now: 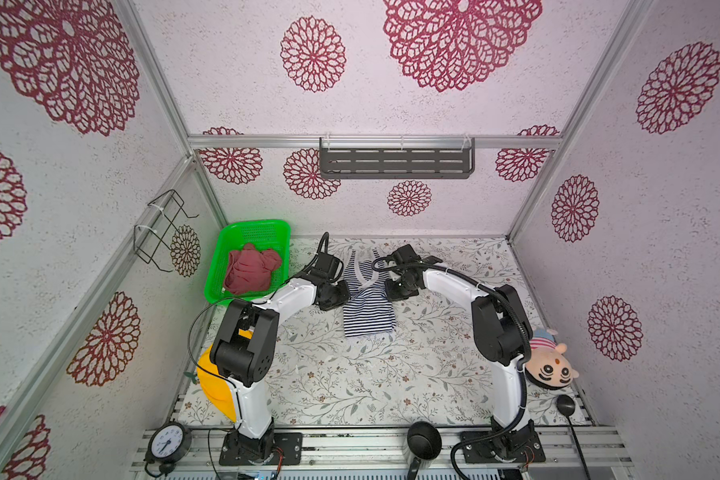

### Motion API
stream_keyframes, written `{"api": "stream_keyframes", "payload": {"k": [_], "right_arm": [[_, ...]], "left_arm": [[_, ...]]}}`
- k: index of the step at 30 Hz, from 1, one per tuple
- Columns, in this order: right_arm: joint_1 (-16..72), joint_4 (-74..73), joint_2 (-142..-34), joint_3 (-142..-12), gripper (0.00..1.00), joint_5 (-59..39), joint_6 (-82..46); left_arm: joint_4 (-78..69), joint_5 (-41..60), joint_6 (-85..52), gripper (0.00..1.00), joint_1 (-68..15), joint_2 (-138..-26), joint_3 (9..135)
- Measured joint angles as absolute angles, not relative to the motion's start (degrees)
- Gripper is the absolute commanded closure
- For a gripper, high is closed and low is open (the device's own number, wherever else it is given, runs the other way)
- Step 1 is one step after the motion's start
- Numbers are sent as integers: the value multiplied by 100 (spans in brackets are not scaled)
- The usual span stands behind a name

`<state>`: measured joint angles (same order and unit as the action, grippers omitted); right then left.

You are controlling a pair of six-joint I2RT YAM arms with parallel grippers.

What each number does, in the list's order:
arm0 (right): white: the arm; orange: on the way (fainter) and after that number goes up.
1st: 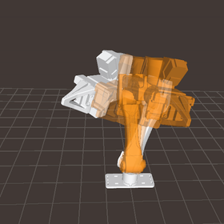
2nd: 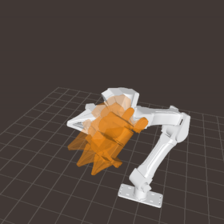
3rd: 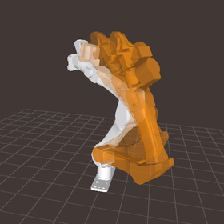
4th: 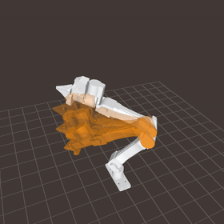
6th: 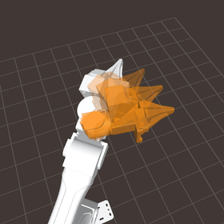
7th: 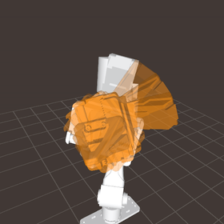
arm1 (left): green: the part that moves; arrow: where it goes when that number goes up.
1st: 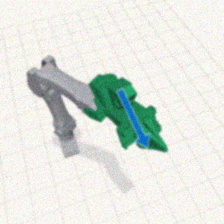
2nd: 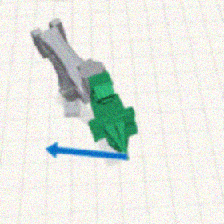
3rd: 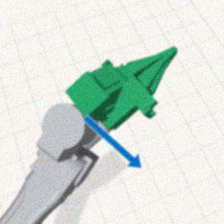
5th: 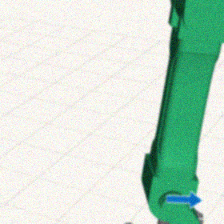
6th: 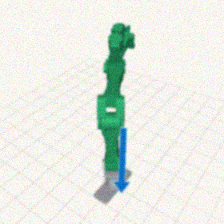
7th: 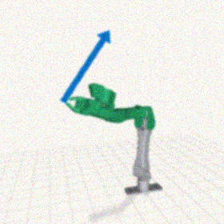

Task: Fold and stack the tank tops
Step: 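Lift the hem and fold it away from the robot toward the straps with both grippers, then lower the folded hem onto the tank top and open both grippers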

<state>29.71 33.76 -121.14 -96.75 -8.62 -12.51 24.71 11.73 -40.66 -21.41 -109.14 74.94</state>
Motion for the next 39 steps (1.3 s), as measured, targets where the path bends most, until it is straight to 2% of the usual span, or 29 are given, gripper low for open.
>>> {"api": "stream_keyframes", "payload": {"k": [1,3,5,9,16,20,21,24,27,33,37,39], "right_arm": [[2945,3371,-12151,-9727,90,-893,-1245],[2891,3339,-12219,-9800,71,-969,-1210],[2847,3293,-12241,-9819,65,-1041,-1162],[2746,3197,-12237,-9819,53,-1083,-1107],[2624,2729,-11441,-8801,55,-1039,-1131],[2746,2390,-10892,-8204,70,-1179,-1341],[2777,2318,-10873,-8182,71,-1234,-1372],[2842,2053,-10947,-8182,69,-1354,-1490],[2847,1846,-11126,-8191,59,-1481,-1629],[2840,1765,-11500,-8202,56,-1575,-1831],[2838,1734,-11550,-8200,64,-1660,-1951],[2840,1673,-11552,-8200,71,-1712,-2014]], "left_arm": [[2451,1179,-4053,96,-2123,-10960,7524],[2379,1214,-3999,64,-2084,-11045,7561],[2272,1243,-3968,43,-2049,-11098,7564],[2012,1247,-3865,27,-1916,-11080,7555],[1791,1076,-3806,29,-1734,-10398,7201],[1535,1033,-3977,39,-1859,-10075,6718],[1470,1044,-4029,40,-1883,-10092,6608],[1280,1046,-4224,43,-1940,-10256,6307],[1125,1048,-4421,42,-1946,-10488,6187],[950,1087,-4668,45,-1968,-10770,6191],[888,1105,-4740,55,-2005,-10847,6211],[862,1122,-4786,61,-2016,-10914,6219]]}}
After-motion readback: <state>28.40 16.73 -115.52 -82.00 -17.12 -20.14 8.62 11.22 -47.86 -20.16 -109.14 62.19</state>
